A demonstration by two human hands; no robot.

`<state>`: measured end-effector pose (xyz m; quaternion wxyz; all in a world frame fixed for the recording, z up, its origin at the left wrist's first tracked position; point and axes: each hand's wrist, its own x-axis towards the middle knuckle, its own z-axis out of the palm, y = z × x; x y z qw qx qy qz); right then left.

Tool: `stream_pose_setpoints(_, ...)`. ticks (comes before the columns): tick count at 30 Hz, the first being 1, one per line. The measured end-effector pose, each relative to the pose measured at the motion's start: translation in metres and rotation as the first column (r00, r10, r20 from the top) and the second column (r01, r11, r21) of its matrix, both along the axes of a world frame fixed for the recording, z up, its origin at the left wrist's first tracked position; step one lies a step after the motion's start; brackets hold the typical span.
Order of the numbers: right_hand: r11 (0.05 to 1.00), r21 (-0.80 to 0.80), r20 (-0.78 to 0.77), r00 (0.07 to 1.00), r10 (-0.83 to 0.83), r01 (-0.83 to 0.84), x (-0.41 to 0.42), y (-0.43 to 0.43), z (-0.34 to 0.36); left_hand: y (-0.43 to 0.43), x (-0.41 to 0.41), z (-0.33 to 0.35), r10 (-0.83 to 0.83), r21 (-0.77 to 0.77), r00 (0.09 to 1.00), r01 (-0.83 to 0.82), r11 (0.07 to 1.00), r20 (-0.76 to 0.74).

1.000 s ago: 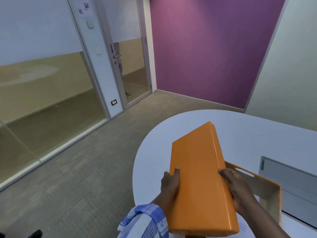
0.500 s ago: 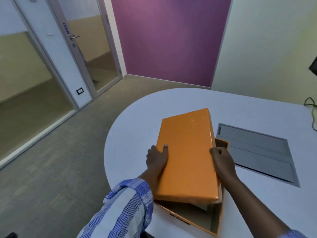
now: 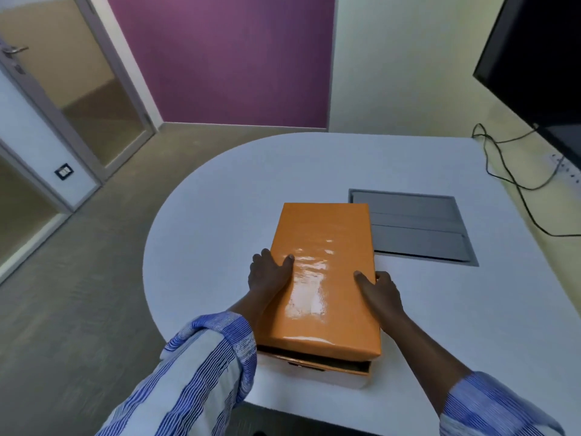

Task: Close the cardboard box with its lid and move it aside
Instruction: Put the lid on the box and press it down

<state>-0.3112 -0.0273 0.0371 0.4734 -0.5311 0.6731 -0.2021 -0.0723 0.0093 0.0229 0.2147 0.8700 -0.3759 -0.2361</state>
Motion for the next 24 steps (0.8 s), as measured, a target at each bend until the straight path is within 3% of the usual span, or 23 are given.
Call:
stream_pose_setpoints(4,0.993,0.103,0.041,0.997,-0.063,0.058,0.004,0.013,-0.008,0.0,0.007,-0.003,-0.081,0.019,0.996,0.08,0.997,0.027)
stream_pose_setpoints(10,0.989,0.103,0.006,0.994,-0.11,0.109,0.012,0.024,-0.011,0.012,0.017,-0.007,-0.156,-0.006,0.988,0.156,0.988,0.02)
stream_pose_setpoints(18,0.992,0.094,-0.099,0.993,-0.07,0.079,0.009,0.043,-0.015,0.035,0.011,-0.011,-0.191,-0.016,0.982,0.191,0.981,-0.004)
stream_pose_setpoints(24,0.999,0.014,-0.263,0.964,-0.043,0.048,0.017,0.064,-0.018,0.056,-0.003,-0.014,-0.244,0.033,0.968,0.243,0.97,0.063)
